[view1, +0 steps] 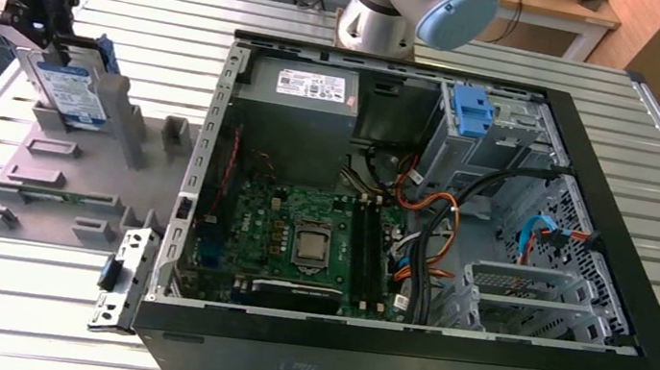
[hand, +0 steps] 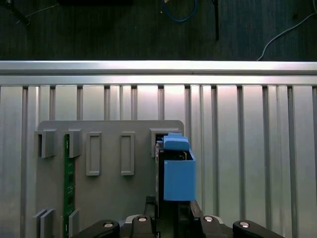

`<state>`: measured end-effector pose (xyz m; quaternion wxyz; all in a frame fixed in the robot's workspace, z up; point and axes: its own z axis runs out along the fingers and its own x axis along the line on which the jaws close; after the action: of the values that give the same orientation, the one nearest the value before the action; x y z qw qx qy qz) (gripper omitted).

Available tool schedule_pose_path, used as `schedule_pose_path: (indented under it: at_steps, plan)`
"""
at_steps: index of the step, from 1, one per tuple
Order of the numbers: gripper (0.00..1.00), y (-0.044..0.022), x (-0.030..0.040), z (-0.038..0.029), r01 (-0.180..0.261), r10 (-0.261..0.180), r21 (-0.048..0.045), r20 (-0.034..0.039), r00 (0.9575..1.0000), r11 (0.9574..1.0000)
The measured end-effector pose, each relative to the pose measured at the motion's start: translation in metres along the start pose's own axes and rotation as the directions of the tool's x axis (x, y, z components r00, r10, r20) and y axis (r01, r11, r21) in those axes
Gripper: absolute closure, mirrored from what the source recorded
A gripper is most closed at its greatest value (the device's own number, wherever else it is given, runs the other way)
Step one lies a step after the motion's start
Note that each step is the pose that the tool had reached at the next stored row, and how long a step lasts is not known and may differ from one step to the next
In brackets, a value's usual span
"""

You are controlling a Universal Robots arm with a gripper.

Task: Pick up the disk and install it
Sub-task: 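Pick up the disk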

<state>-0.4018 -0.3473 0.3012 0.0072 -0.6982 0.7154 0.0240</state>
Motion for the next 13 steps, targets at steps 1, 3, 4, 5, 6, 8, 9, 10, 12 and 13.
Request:
schedule_pose_path:
  at_steps: [1,3,4,5,6,8,9,10,12,13]
  plan:
    - [0.65,0.0,-0.0001,-0.0008,0.0,0.0,-0.0002,-0.001,1.0,1.0]
    - [0.65,0.0001,-0.0001,-0.0023,0.0,0.0,-0.0001,-0.0021,1.0,1.0]
    - [0.65,0.0001,-0.0001,-0.0031,0.0,0.0,0.0,-0.0024,1.0,1.0]
    - [0.65,0.0001,-0.0002,-0.0041,0.0,0.0,-0.0002,-0.0027,1.0,1.0]
    - [0.65,0.0001,-0.0002,-0.0051,0.0,0.0,-0.0001,-0.0028,1.0,1.0]
    - [0.65,0.0001,-0.0003,-0.0054,0.0,0.0,0.0001,-0.0029,1.0,1.0]
    - [0.65,0.0001,-0.0002,-0.0054,0.0,0.0,0.0002,-0.003,1.0,1.0]
    - [0.65,0.0001,-0.0002,-0.0056,0.0,0.0,0.0,-0.0036,1.0,1.0]
    - [0.65,0.0002,-0.0002,-0.0057,0.0,0.0,-0.0001,-0.0041,1.0,1.0]
    - [0.65,0.0002,-0.0003,-0.0057,0.0,0.0,0.0,-0.0042,1.0,1.0]
